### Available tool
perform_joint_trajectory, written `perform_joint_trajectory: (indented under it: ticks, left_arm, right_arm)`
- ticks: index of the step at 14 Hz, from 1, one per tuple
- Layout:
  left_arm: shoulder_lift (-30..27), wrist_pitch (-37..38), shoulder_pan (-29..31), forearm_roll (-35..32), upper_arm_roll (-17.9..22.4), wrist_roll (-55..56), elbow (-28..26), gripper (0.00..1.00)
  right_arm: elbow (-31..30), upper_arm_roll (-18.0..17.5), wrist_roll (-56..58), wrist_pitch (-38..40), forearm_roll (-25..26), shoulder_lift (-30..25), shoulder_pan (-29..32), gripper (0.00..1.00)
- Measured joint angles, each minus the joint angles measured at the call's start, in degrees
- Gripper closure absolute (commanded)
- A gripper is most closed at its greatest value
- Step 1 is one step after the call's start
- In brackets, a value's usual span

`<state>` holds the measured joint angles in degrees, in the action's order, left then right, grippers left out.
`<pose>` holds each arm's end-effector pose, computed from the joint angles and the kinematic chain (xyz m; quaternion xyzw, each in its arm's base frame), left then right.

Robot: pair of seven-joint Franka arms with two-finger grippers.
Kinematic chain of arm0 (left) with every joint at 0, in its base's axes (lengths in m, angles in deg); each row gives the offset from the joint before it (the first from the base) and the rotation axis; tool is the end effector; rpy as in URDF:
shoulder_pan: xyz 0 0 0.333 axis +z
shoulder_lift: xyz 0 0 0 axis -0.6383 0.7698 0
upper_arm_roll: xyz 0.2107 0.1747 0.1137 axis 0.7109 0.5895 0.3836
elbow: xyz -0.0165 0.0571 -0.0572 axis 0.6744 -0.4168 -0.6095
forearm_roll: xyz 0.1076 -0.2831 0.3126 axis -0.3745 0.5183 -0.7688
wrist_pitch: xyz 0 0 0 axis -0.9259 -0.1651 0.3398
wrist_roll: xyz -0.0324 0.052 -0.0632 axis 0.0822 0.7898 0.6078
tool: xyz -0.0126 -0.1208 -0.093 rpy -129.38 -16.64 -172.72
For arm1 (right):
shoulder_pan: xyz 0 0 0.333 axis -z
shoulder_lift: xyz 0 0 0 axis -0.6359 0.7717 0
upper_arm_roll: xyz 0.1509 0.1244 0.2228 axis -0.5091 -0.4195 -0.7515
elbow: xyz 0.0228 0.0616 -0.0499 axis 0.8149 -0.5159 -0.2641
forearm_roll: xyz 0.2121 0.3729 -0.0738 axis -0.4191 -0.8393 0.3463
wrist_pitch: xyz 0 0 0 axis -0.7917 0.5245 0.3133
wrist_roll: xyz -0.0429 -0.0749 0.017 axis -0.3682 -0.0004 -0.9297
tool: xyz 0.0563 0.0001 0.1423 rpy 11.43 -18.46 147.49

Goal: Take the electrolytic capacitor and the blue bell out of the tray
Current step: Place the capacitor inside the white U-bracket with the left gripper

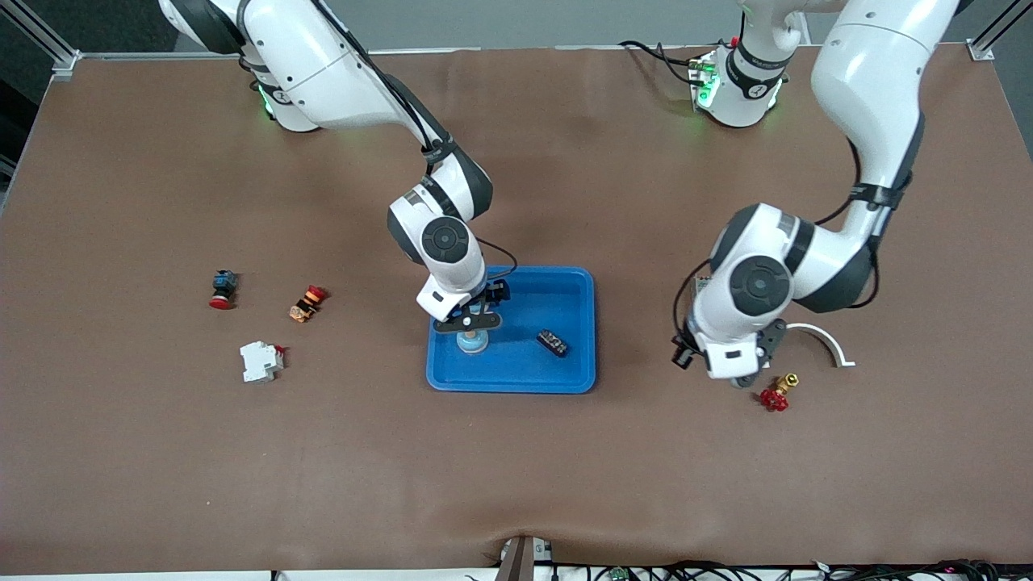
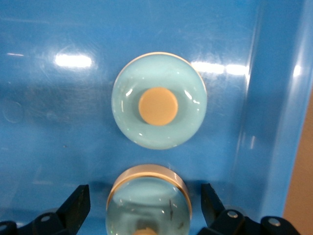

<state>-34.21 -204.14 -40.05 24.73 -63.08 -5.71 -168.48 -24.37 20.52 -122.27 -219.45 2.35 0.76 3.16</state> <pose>0.6604 -0.2269 0.2083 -0.8961 -0.4419 0.0152 0.0381 0.5358 0.4404 0.0800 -0.9989 -0.0414 0.0099 0.0207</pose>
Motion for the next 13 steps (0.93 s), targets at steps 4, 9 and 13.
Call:
perform_joint_trajectory:
  ticks: [4, 9, 13]
  left_arm:
    - [0.2, 0.0, 4.2, -0.2, 0.2, -5.8, -0.9, 1.0]
    - [2.5, -0.2, 10.8, -5.2, 0.2, -12.1, -1.2, 1.0]
    - [2.8, 0.0, 13.4, -5.6, 0.1, -16.6, -2.0, 1.0]
  right_arm:
    - [-1.2, 0.0, 0.0, -2.5, 0.1, 0.0, 0.0, 0.02]
    - [-1.2, 0.0, 0.0, -2.5, 0.1, -0.2, 0.0, 0.49]
    - [-1.2, 0.1, 0.0, -2.5, 0.1, -0.5, 0.0, 0.64]
